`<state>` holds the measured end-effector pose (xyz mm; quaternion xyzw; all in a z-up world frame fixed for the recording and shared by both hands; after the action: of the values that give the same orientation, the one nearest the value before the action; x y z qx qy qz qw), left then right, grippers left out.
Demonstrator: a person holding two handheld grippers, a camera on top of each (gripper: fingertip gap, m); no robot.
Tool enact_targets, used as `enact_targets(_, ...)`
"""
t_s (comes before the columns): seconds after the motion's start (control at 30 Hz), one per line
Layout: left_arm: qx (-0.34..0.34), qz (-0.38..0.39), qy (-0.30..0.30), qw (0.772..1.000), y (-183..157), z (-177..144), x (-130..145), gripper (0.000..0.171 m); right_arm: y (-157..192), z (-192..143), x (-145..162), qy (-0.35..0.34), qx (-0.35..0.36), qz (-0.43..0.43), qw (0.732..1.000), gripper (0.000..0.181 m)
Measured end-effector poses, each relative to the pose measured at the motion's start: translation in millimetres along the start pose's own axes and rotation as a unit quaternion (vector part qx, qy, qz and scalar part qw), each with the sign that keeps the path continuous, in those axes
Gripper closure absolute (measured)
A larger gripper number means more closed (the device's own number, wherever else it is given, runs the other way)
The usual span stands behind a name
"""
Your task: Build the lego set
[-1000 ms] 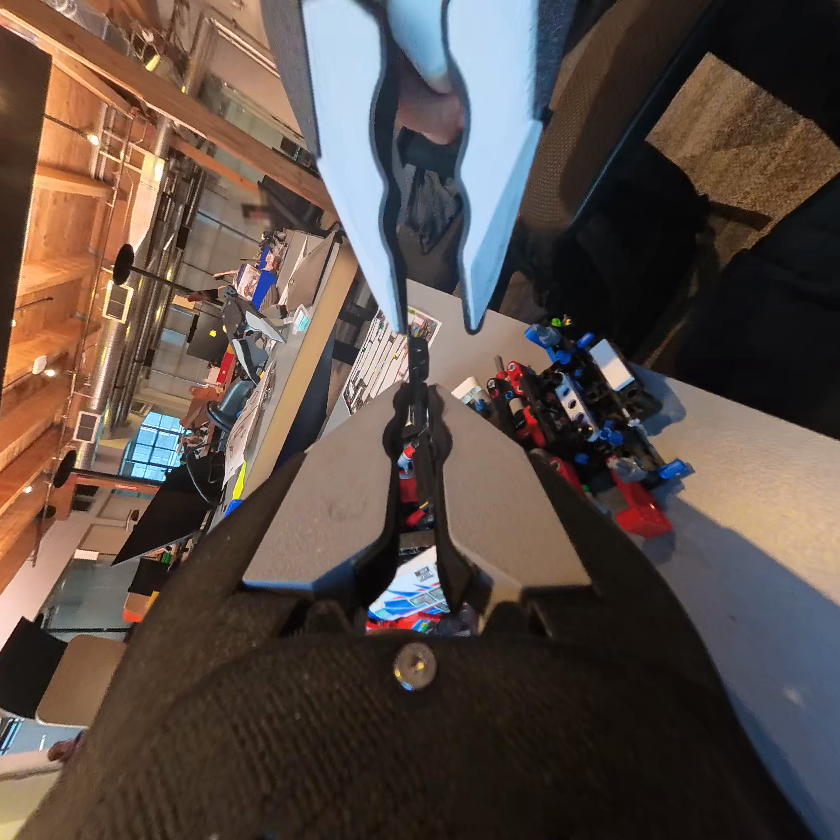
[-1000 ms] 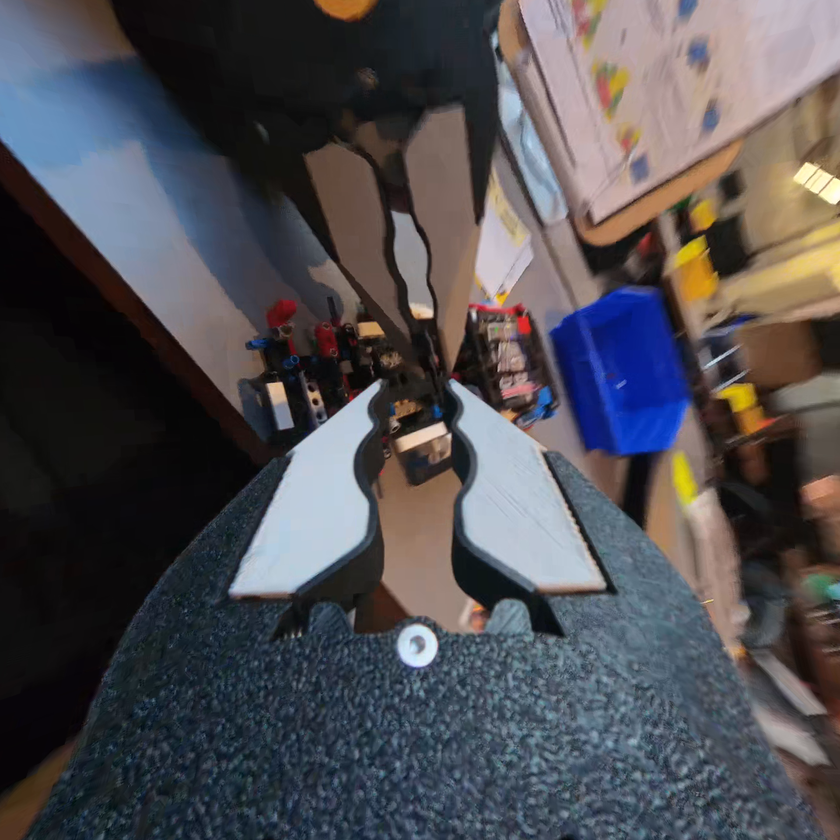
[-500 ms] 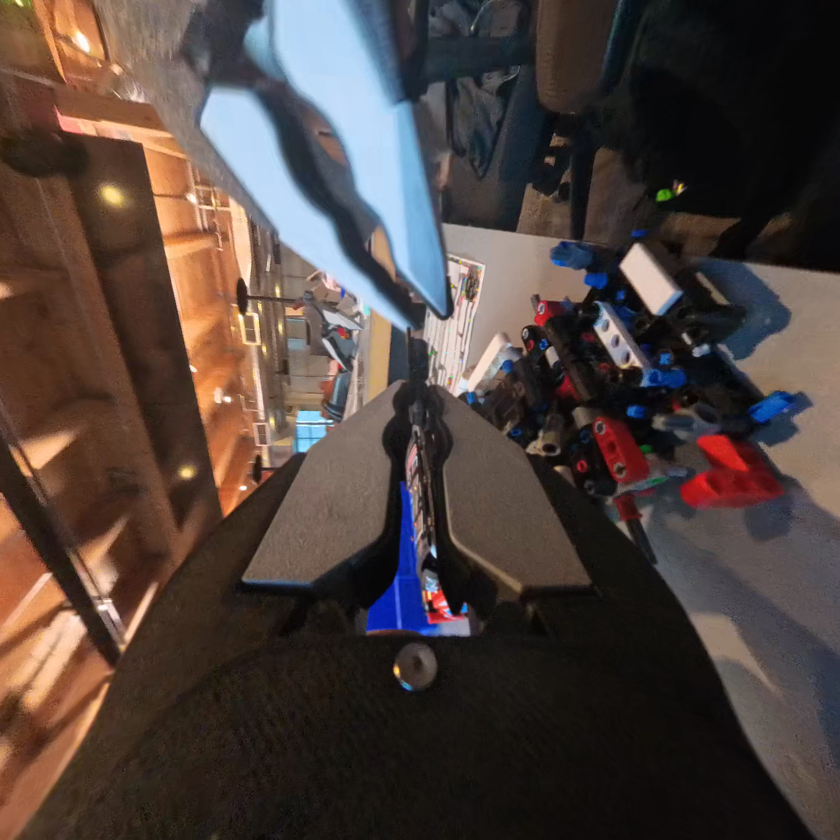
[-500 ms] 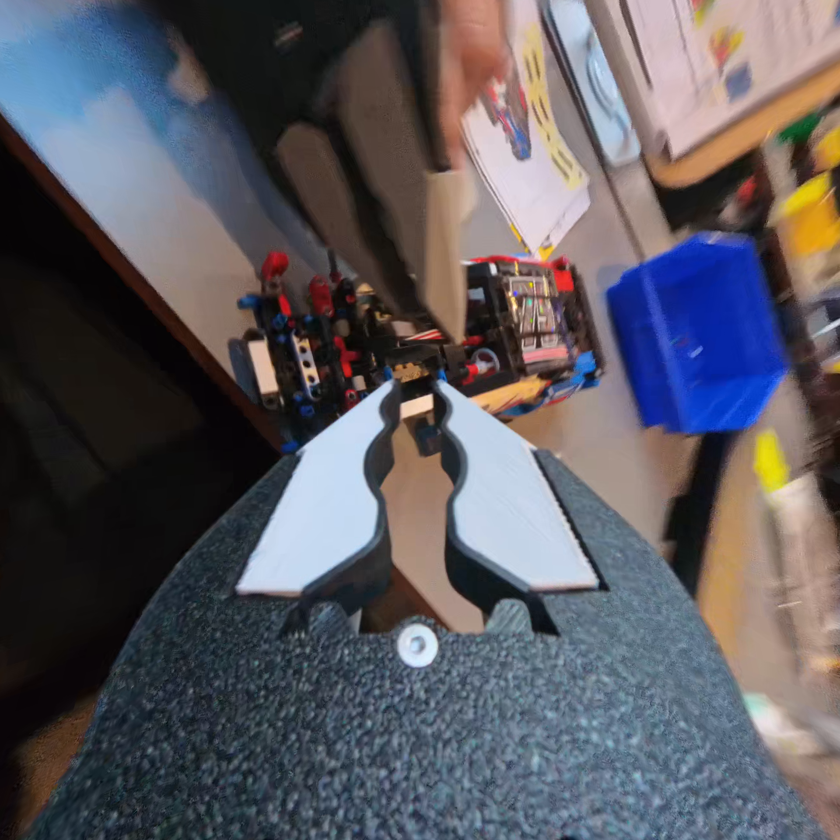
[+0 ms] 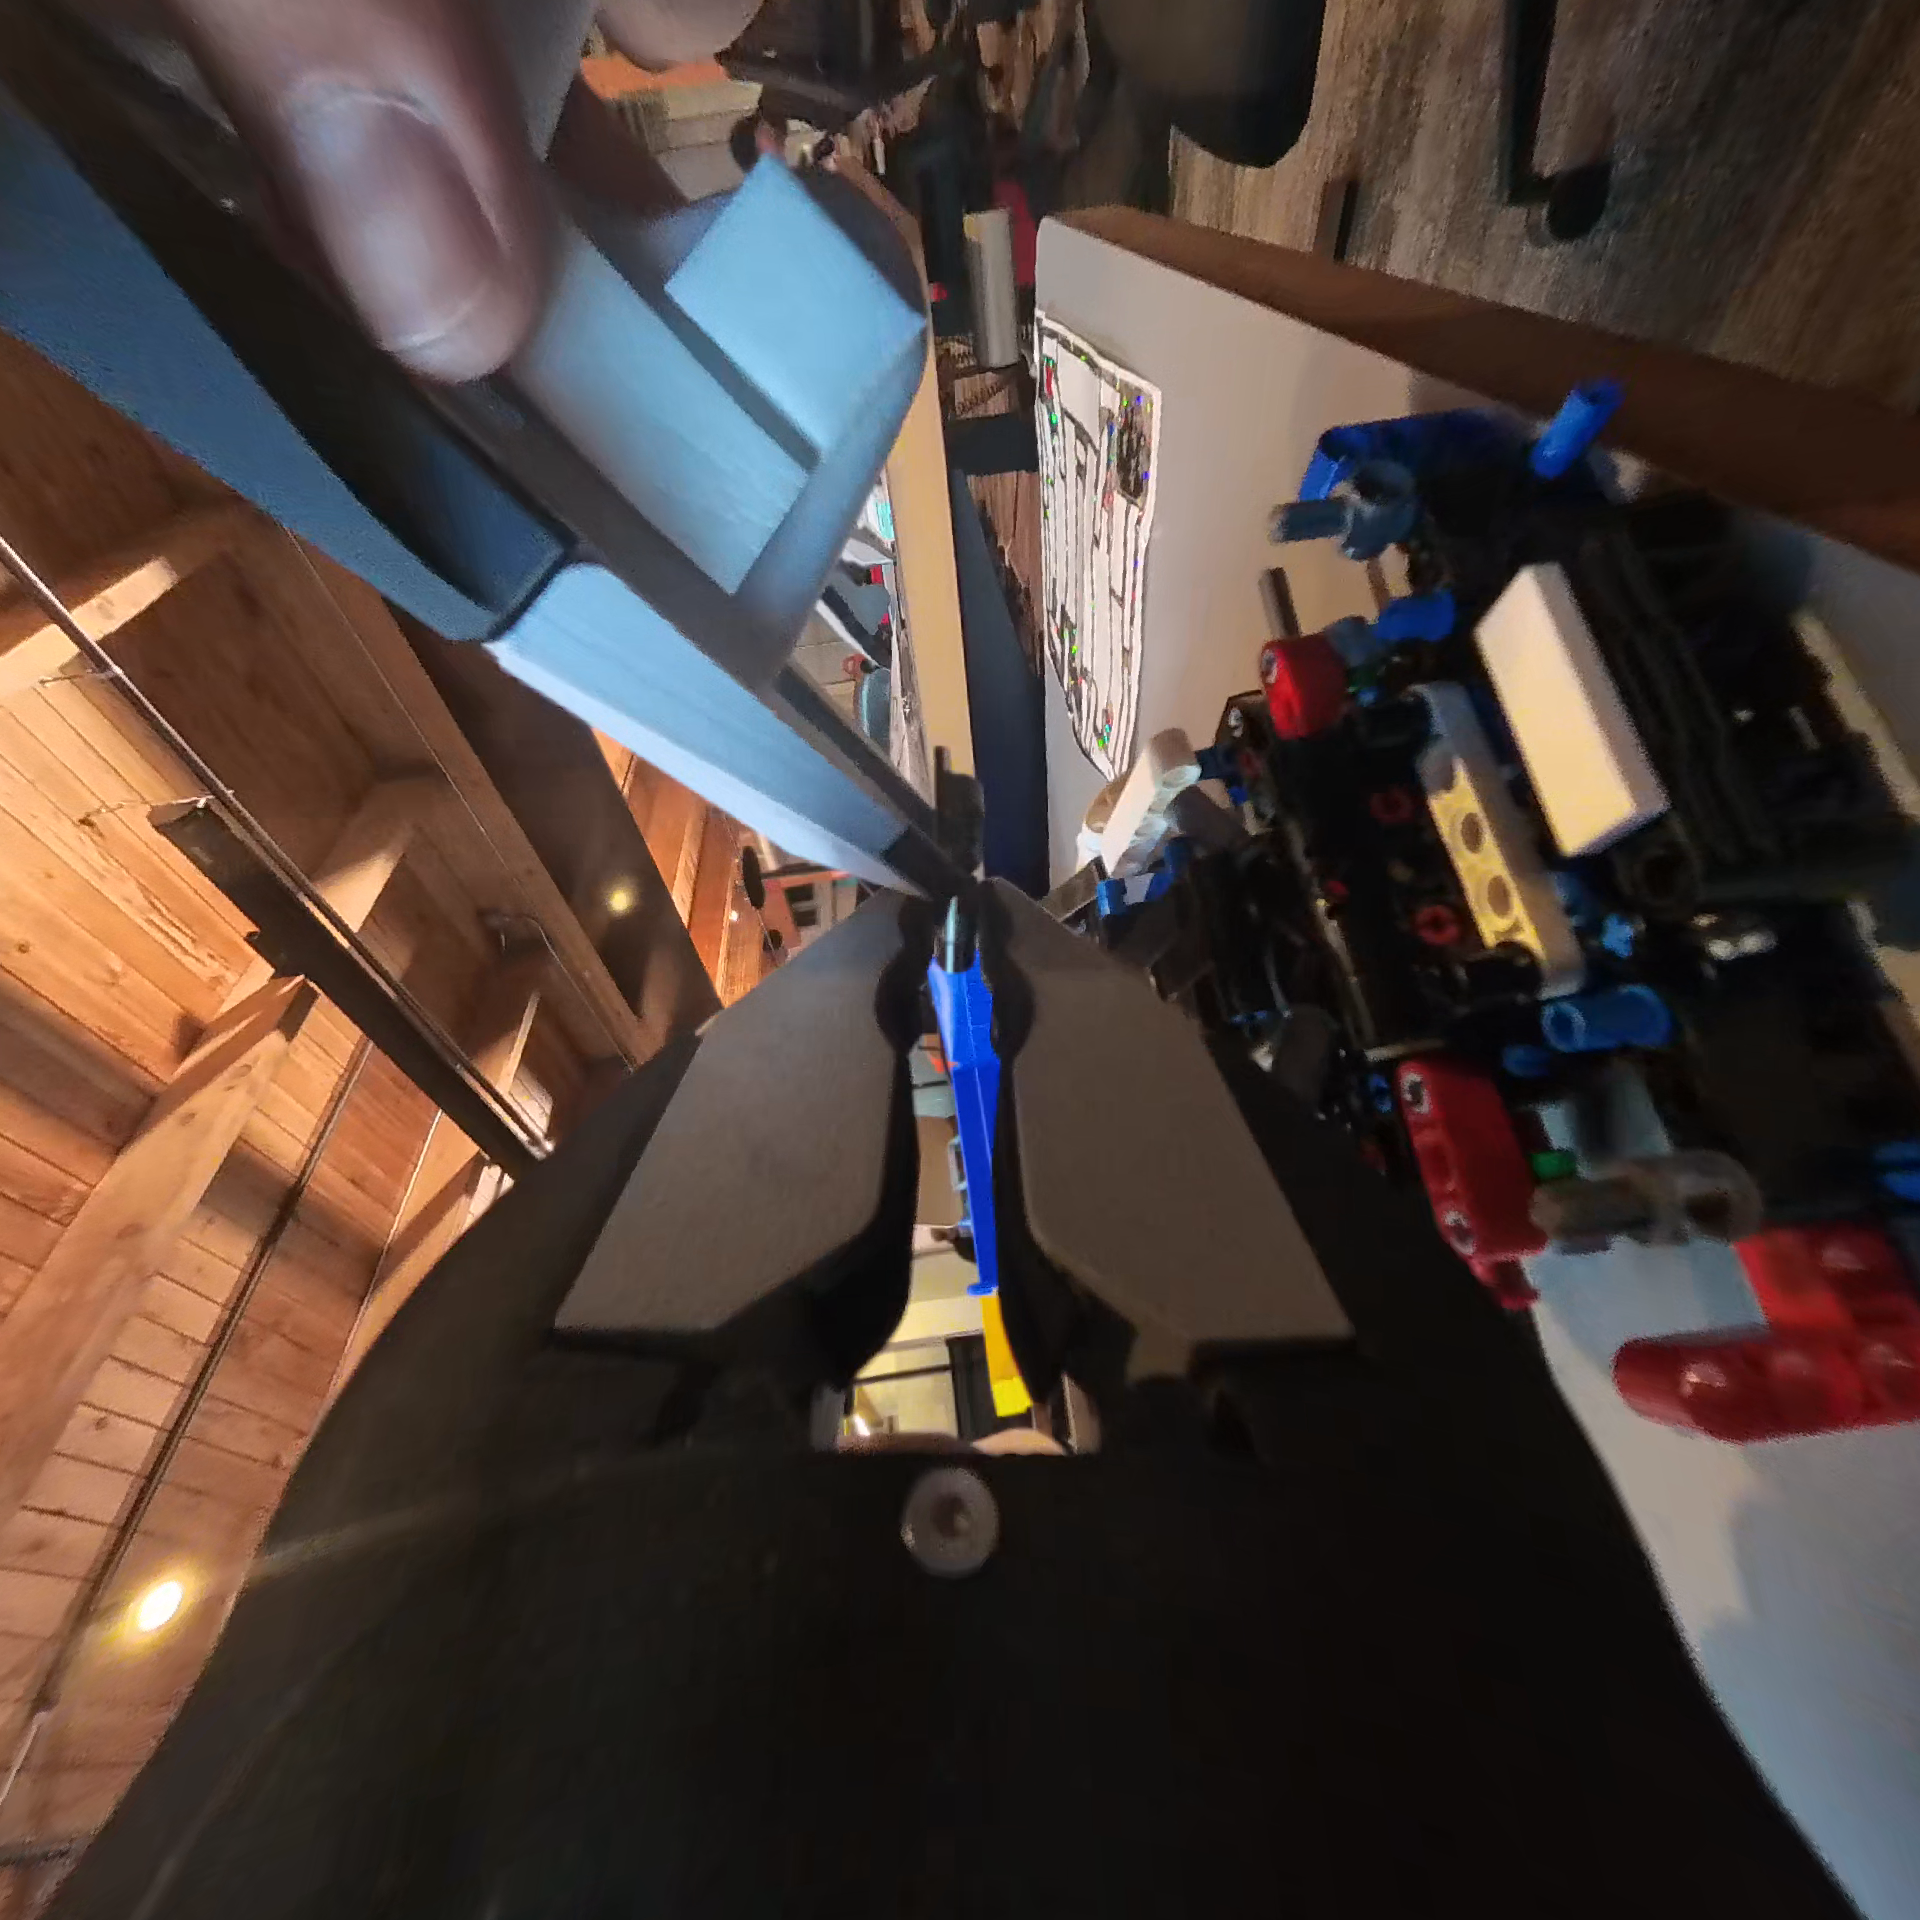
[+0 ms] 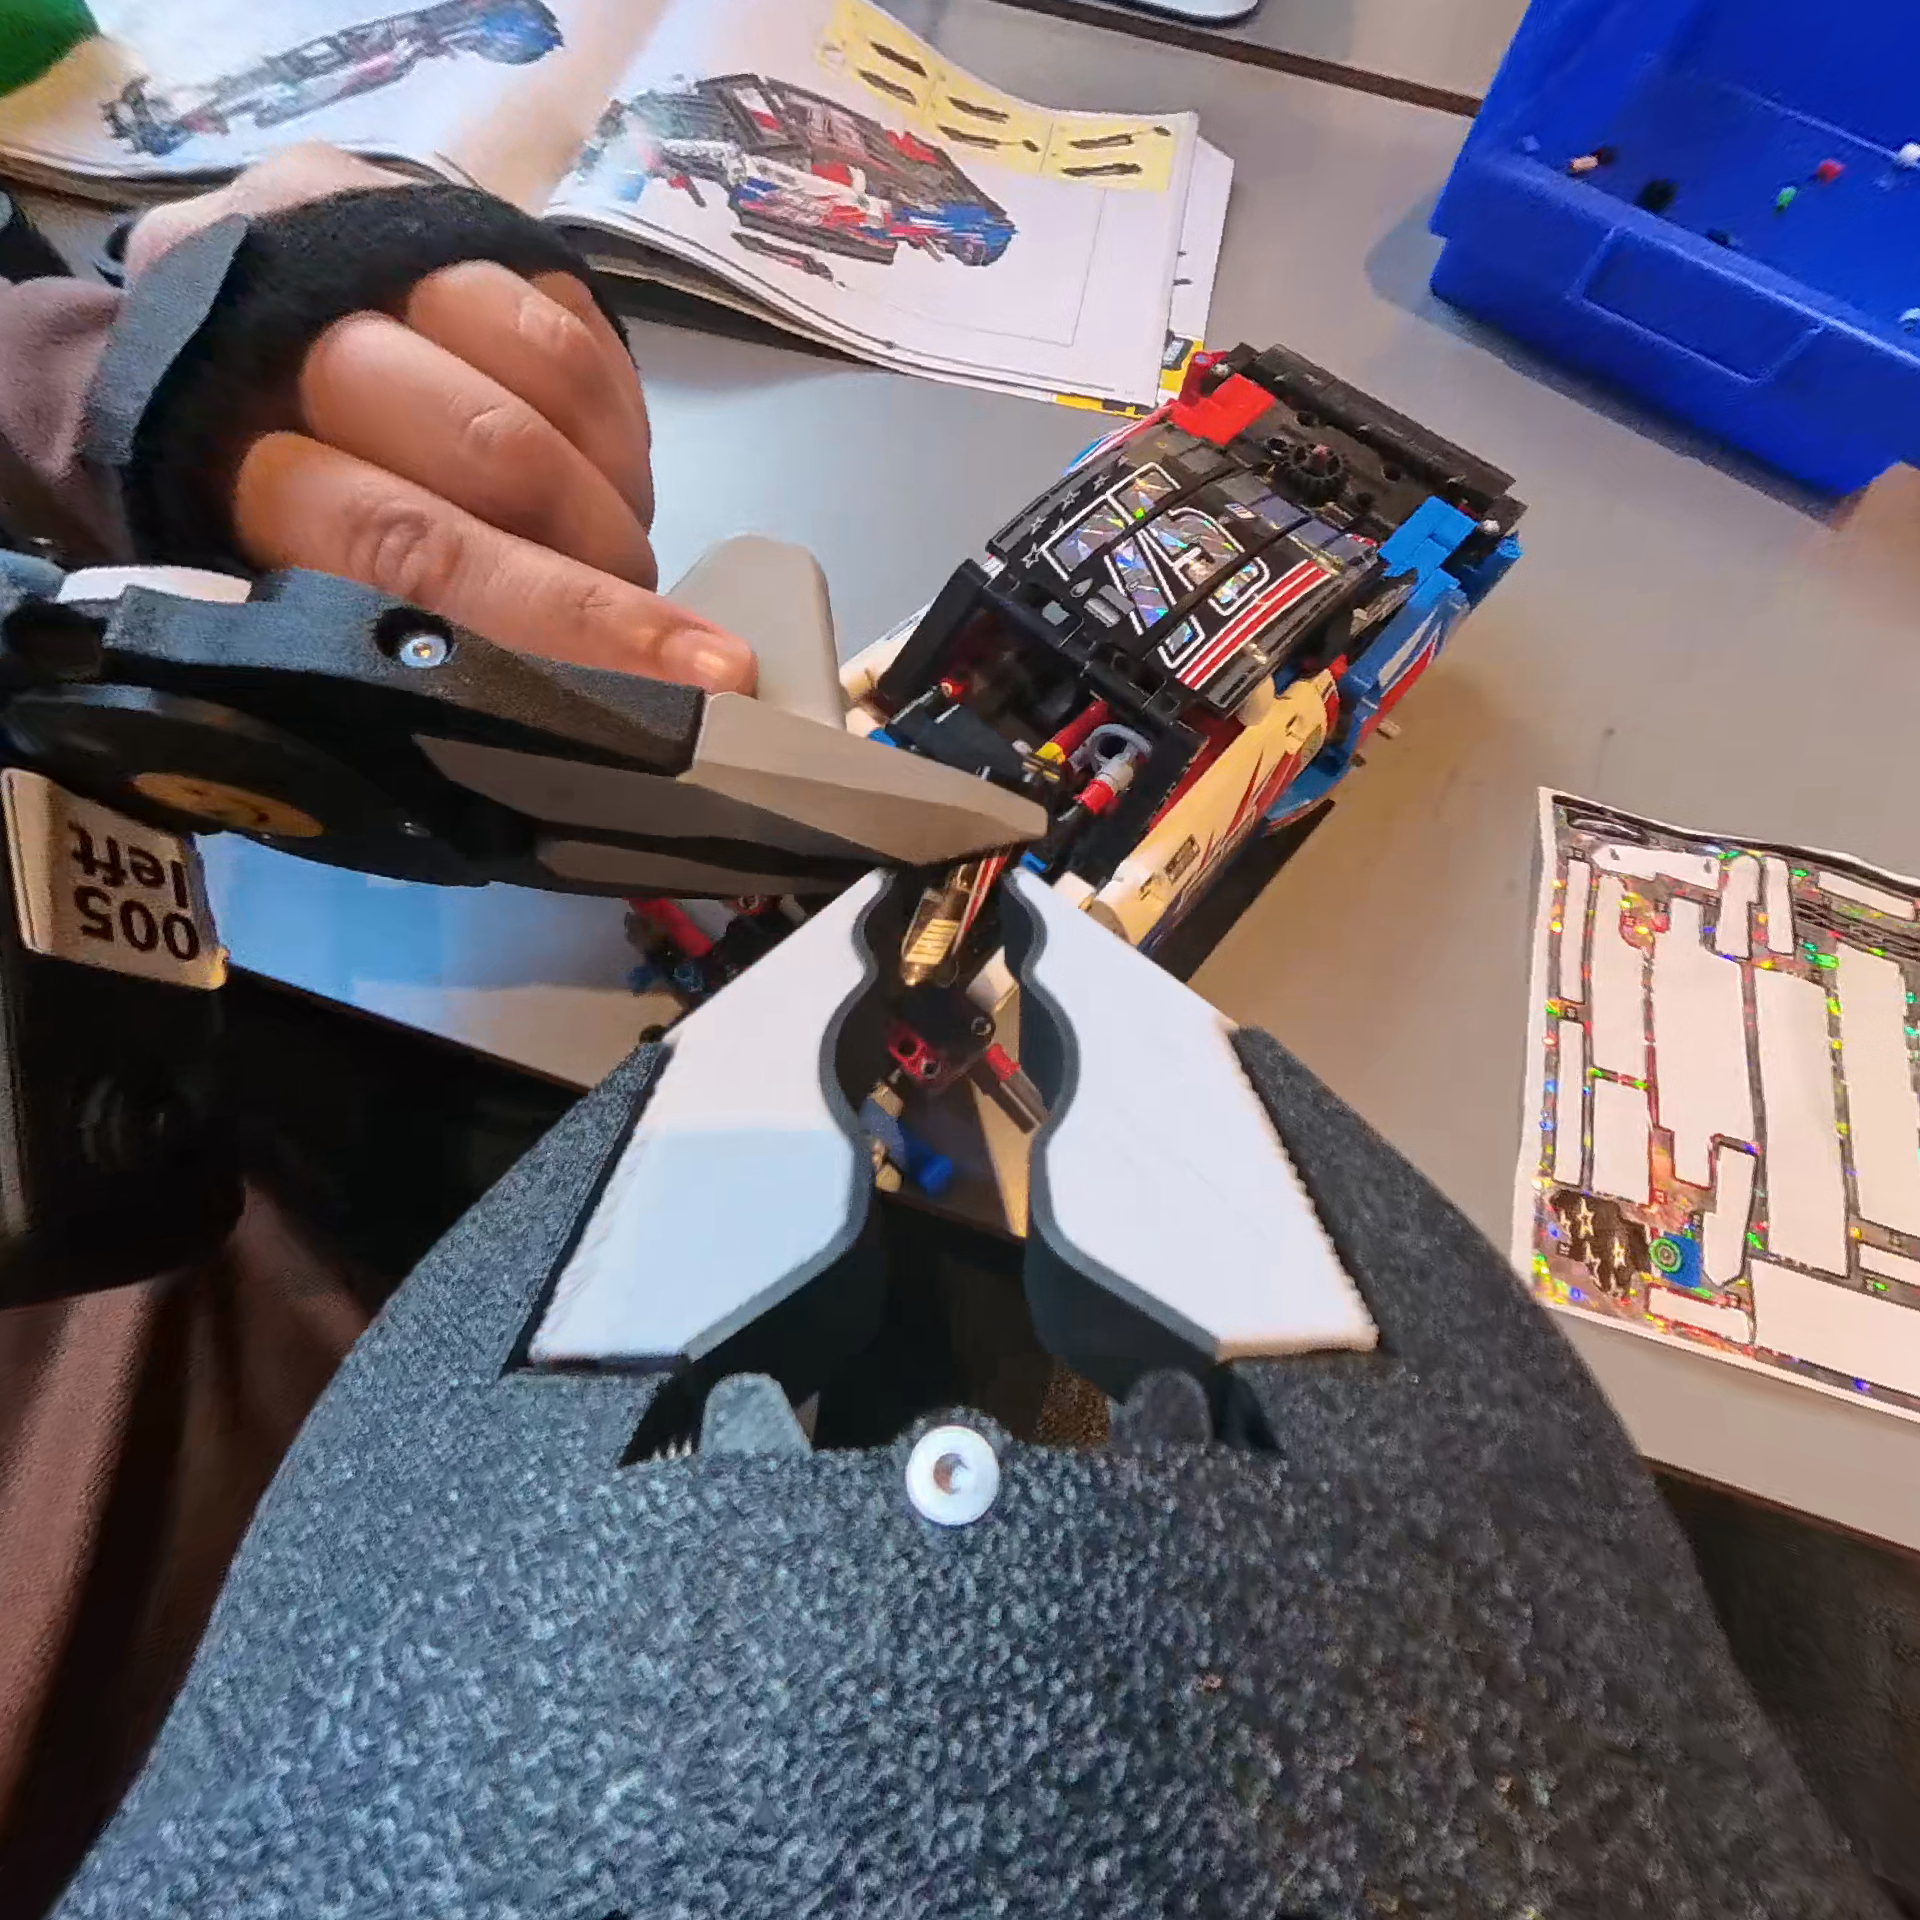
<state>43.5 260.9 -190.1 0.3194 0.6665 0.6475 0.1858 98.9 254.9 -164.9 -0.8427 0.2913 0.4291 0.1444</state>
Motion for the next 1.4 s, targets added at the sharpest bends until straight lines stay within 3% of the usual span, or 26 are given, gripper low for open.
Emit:
enact_targets(0.3,-0.001,0.001,0.016,1.000,1,0,4,0.167,-4,6,0,-0.008,-0.004,0.031,0.999,0.166)
enact_targets(0.47,0.045,-0.105,-0.004,0.993,7,-3,12,0.165,-18,5,8,-0.016,0.016,0.047,0.999,0.168)
enact_targets(0.53,0.086,-0.161,-0.003,0.983,10,-4,20,0.154,-24,3,11,-0.022,0.020,0.057,0.998,0.168)
enact_targets(0.6,0.166,-0.243,0.000,0.956,8,-9,30,0.149,-29,1,15,-0.022,0.020,0.064,0.997,0.168)
enact_targets(0.7,0.302,-0.399,0.008,0.866,0,-21,46,0.134,-39,-1,21,-0.026,0.022,0.066,0.997,0.168)
enact_targets(0.77,0.345,-0.473,-0.006,0.811,0,-28,53,0.141,-45,0,26,-0.029,0.011,0.073,0.997,0.168)
enact_targets(0.83,0.363,-0.512,-0.021,0.778,0,-31,56,0.148,-50,2,31,-0.028,-0.004,0.080,0.996,0.168)
enact_targets(0.93,0.405,-0.535,-0.003,0.741,-4,-26,54,0.143,-56,1,38,-0.029,-0.015,0.083,0.996,0.168)
enact_targets(1.17,0.439,-0.527,0.042,0.726,-10,-7,48,0.137,-62,-14,45,-0.051,-0.031,0.079,0.995,0.168)
enact_targets(1.4,0.447,-0.510,0.077,0.731,-11,-1,50,0.149,-65,-20,48,-0.062,-0.039,0.059,0.996,0.168)
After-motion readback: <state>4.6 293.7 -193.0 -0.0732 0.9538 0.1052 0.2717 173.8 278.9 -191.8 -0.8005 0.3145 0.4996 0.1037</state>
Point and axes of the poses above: each gripper's, where its closed fingertips meet, z out along the fingers, x out of its underside, y = z × x across the jaws, the point moved 5 cm from there along -z, back along the fingers, and after that the axes turned 3 degrees about z, right-handed, at the moved point
